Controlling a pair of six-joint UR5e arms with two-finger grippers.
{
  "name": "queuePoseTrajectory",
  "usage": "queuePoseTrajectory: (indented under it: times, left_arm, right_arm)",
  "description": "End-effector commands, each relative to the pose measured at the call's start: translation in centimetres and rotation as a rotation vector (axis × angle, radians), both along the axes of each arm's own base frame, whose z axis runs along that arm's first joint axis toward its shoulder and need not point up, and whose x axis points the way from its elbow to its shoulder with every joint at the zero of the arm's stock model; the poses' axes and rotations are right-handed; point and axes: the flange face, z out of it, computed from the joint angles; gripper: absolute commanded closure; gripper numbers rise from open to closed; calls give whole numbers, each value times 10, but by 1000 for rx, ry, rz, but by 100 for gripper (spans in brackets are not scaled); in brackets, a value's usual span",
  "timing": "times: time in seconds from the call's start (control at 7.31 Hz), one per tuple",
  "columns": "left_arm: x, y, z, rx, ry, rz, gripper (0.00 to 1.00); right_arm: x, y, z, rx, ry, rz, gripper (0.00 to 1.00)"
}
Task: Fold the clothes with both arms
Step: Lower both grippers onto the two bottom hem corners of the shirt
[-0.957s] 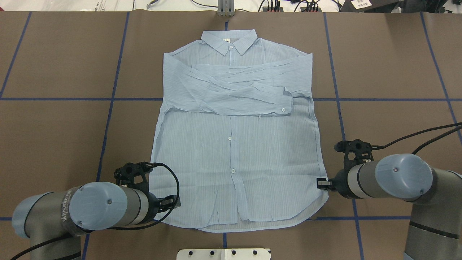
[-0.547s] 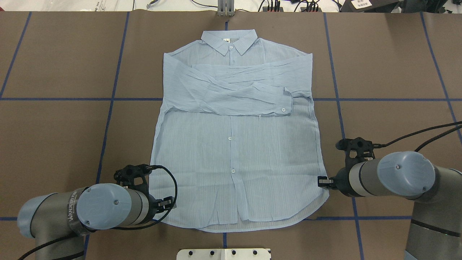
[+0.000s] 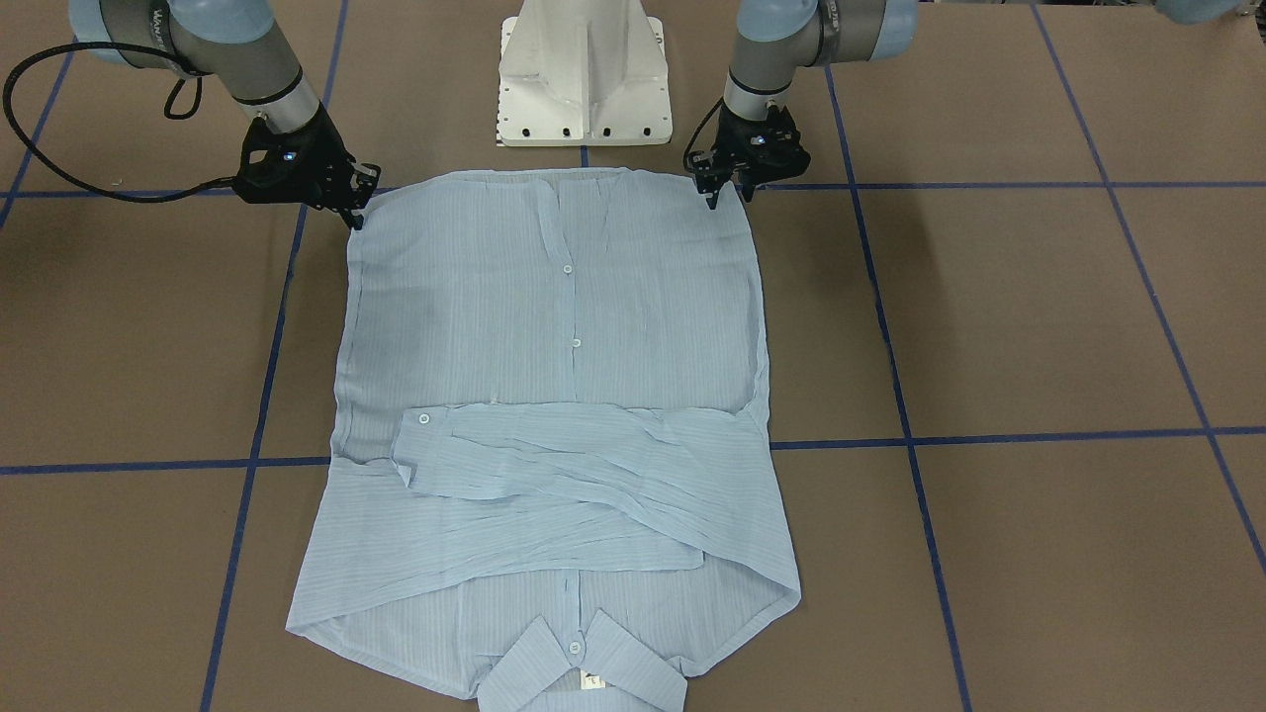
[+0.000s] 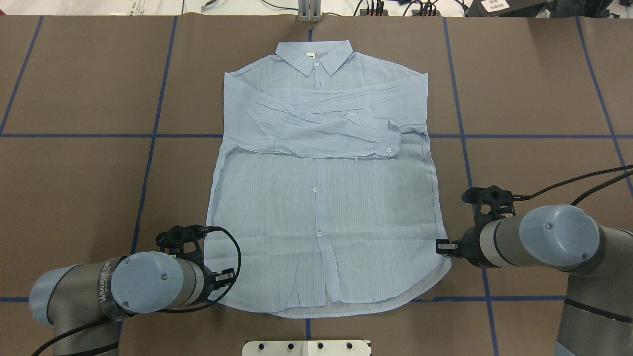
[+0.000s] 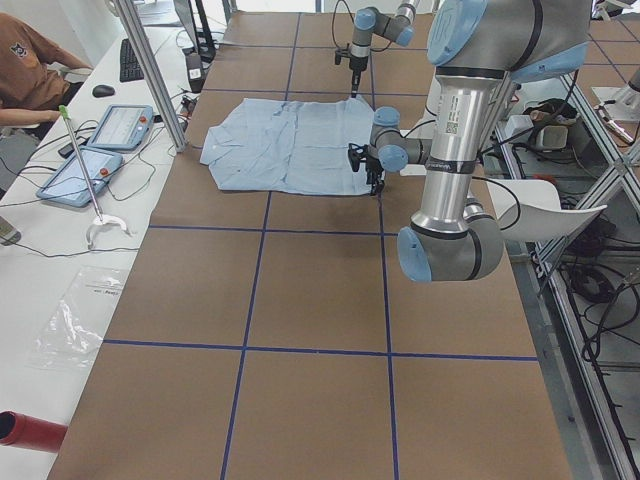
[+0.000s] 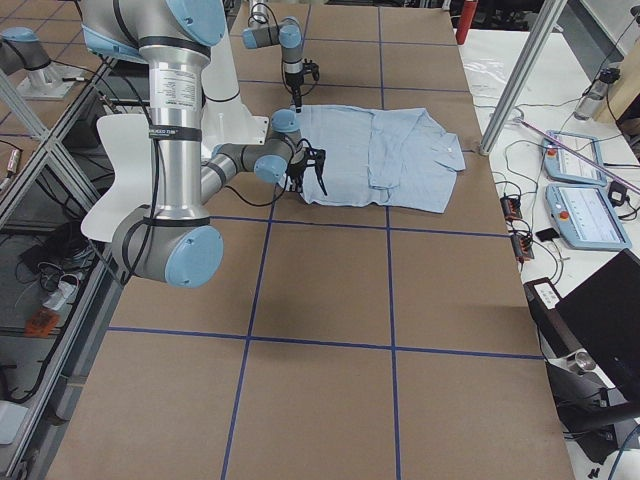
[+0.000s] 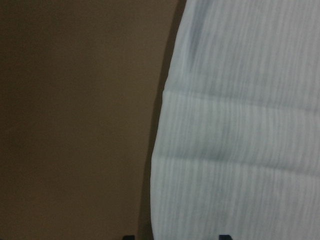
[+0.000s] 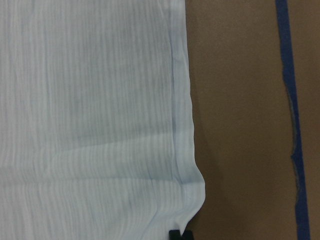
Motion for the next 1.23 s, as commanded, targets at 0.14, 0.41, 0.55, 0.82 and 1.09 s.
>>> queuePoseTrajectory:
  times: [0.14,0.41,0.55,0.82,1.09]
  left_arm:
    - [-3,0,-2,1,5,-1,67]
    - [-2,1,-2,1,5,1,97]
    - [-2,1,-4,1,10,2,100]
    - [-16,-2,-21,6,50,-1,100]
    - [-39,-6,-49,66,108,18,100]
  right_arm:
    - [5,-4,0,0,-1,10,100]
    - [6,-5,-1,-17,-9,-1,100]
    - [6,-6,-1,-17,-8,-1,100]
    - [7,-9,-3,-17,-13,4,100]
    - [13,-17,-7,-15,-22,18,100]
